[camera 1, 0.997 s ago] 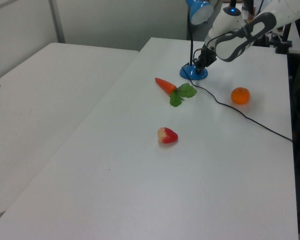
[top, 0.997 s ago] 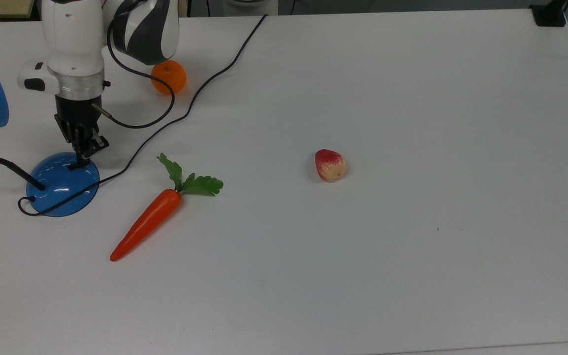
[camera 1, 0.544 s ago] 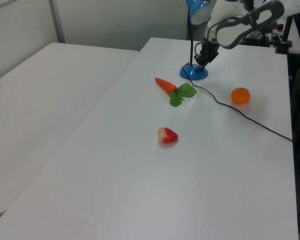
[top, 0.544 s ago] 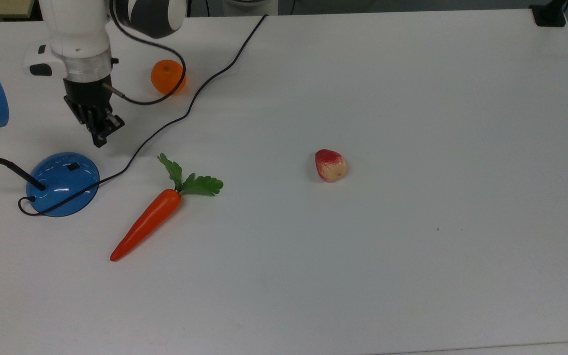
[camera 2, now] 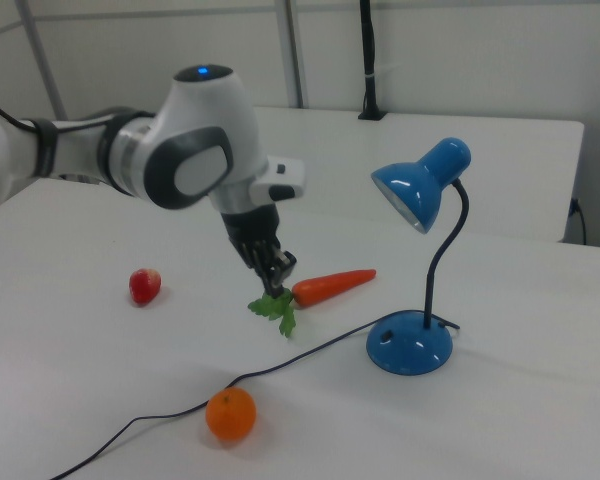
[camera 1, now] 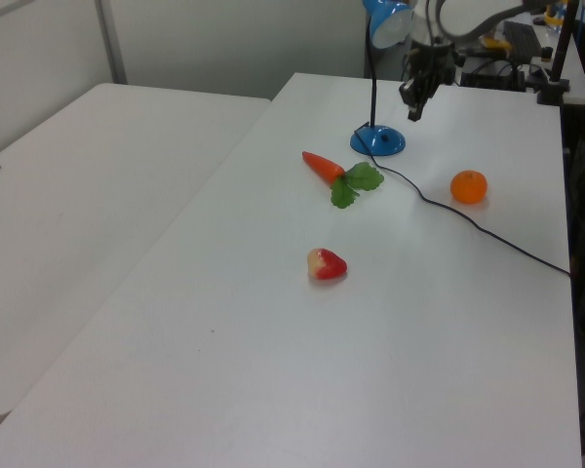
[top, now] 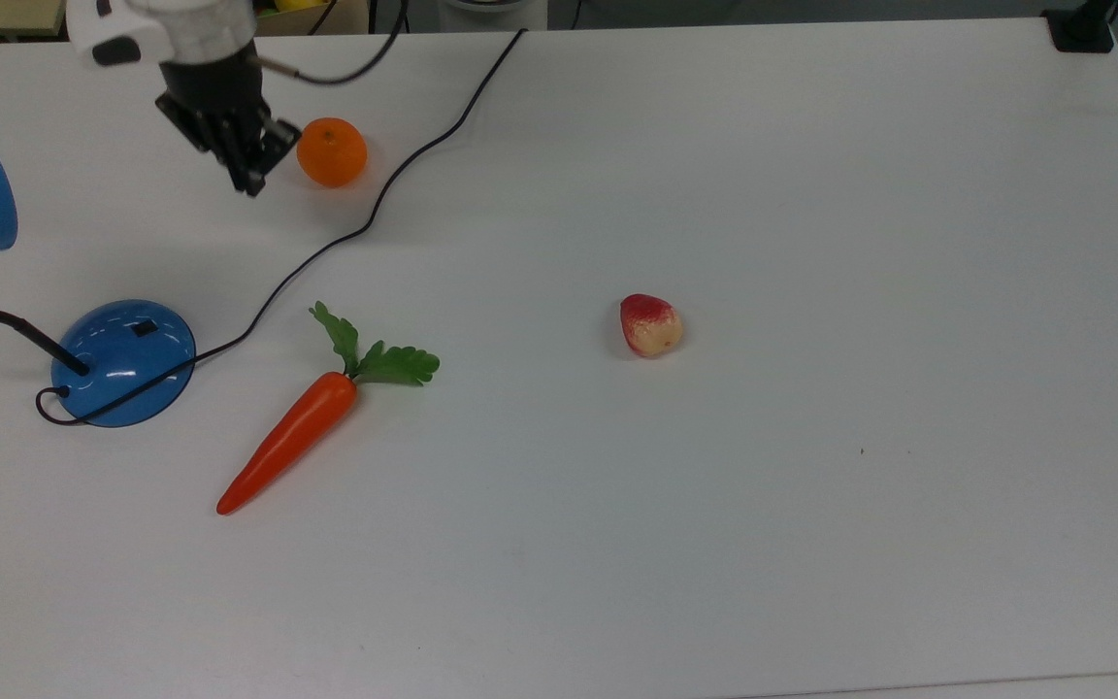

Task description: Turn off lamp

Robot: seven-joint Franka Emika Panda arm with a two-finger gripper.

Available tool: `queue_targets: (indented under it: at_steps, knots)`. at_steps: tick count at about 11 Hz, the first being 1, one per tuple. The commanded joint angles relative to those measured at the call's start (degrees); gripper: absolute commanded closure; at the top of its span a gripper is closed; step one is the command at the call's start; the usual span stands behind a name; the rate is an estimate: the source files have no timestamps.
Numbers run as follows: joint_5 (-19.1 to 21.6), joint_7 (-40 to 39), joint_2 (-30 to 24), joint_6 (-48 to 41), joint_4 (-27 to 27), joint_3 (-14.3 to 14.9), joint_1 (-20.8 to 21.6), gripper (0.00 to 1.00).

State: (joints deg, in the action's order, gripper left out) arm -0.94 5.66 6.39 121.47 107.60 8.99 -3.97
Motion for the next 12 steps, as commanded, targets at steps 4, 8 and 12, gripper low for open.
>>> queue_targets:
  at_steps: [4, 8, 12]
  knots:
    - [0.1, -13.5, -12.8, -18.9, 1.0, 3.1, 2.5, 0.0]
    - [0.0, -14.7, -14.1, -21.3, 1.0, 3.7, 2.5, 0.0]
    - [-0.2, -14.8, -13.9, -20.9, 0.8, 4.3, 2.2, 0.0]
